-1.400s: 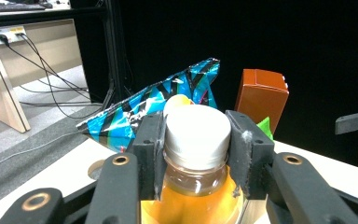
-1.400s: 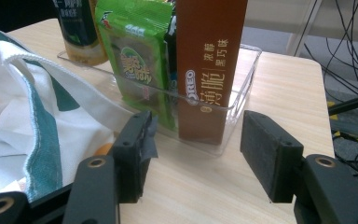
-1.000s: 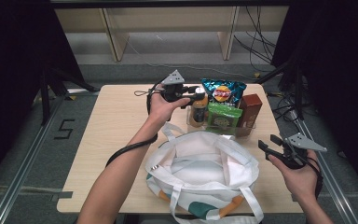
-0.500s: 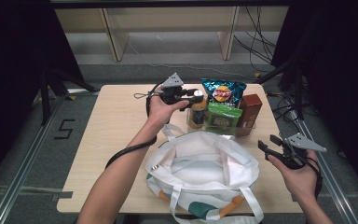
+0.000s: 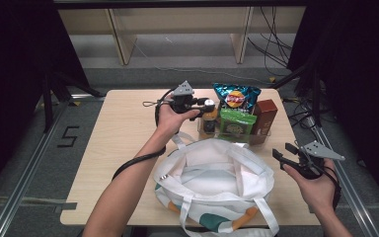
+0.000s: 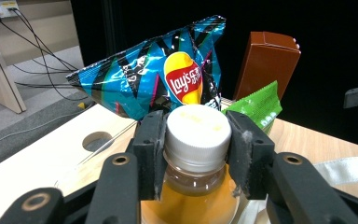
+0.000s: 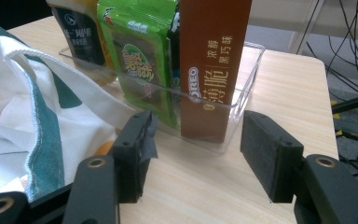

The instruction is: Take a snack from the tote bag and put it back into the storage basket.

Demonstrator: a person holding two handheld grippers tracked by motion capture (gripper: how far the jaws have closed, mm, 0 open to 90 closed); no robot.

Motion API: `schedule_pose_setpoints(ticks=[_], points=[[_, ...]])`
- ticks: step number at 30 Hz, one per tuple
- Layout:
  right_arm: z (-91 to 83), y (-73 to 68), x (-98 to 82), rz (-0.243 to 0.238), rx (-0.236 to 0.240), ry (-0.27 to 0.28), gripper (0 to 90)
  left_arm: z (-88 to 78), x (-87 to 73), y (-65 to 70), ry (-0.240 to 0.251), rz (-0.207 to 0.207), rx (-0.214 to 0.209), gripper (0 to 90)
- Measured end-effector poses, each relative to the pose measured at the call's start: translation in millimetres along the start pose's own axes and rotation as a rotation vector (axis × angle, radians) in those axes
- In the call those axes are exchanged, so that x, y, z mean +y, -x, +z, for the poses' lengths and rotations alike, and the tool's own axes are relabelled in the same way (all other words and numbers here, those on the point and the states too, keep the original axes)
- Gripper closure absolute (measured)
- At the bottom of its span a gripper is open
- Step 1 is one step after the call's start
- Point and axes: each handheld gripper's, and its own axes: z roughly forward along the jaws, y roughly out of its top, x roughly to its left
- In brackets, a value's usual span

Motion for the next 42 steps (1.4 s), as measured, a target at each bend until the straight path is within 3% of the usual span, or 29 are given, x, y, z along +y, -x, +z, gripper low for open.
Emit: schedule_pose_setpoints(ticks=[11,13,19,22,24,26,28,31,35,37,39,42], points=[[-0.5,0.0,0.1,-0.003,-0.001,0.003,44.8,1.3,-4.2,-0.6,-0.012,-0.005,0.003,58.8],[-0.2,-1.0,0.6,0.018,0.002,0.013,44.7,1.9,-5.1,-0.9,-0.013,-0.006,0.000,58.7],[0.6,1.5,-0.6,-0.024,0.000,-0.003,44.7,3.3,-10.7,-1.1,-0.029,-0.012,0.004,58.6],[1.7,-0.9,-0.5,-0.004,-0.001,-0.004,44.7,3.8,-15.4,-1.7,-0.029,-0.021,0.008,58.6],[3.4,1.4,-1.1,-0.026,-0.003,0.006,44.7,4.2,-17.8,-2.2,-0.028,-0.022,0.004,58.6],[3.4,1.8,-0.9,-0.024,-0.007,0.003,44.7,3.4,-18.1,-2.9,-0.032,-0.026,0.007,58.6],[3.6,0.2,-0.2,0.017,0.009,0.011,44.7,3.2,-18.0,-3.5,-0.034,-0.027,0.005,58.6],[2.6,0.9,-0.9,0.015,-0.014,-0.012,44.7,3.2,-18.4,-4.0,-0.032,-0.032,0.001,58.5],[3.2,1.2,-0.9,-0.003,-0.002,-0.005,44.6,3.4,-17.5,-3.2,-0.040,-0.040,0.005,57.9],[2.5,-0.6,-0.9,0.019,-0.002,-0.013,44.6,2.4,-17.0,-3.2,-0.036,-0.053,0.021,55.8],[3.2,2.0,-0.8,-0.013,-0.001,-0.005,44.5,1.3,-16.7,-3.6,-0.038,-0.055,0.021,51.6],[2.4,2.2,-1.1,-0.006,-0.006,0.001,44.4,-2.8,-17.1,-4.6,-0.037,-0.075,0.032,43.1]])
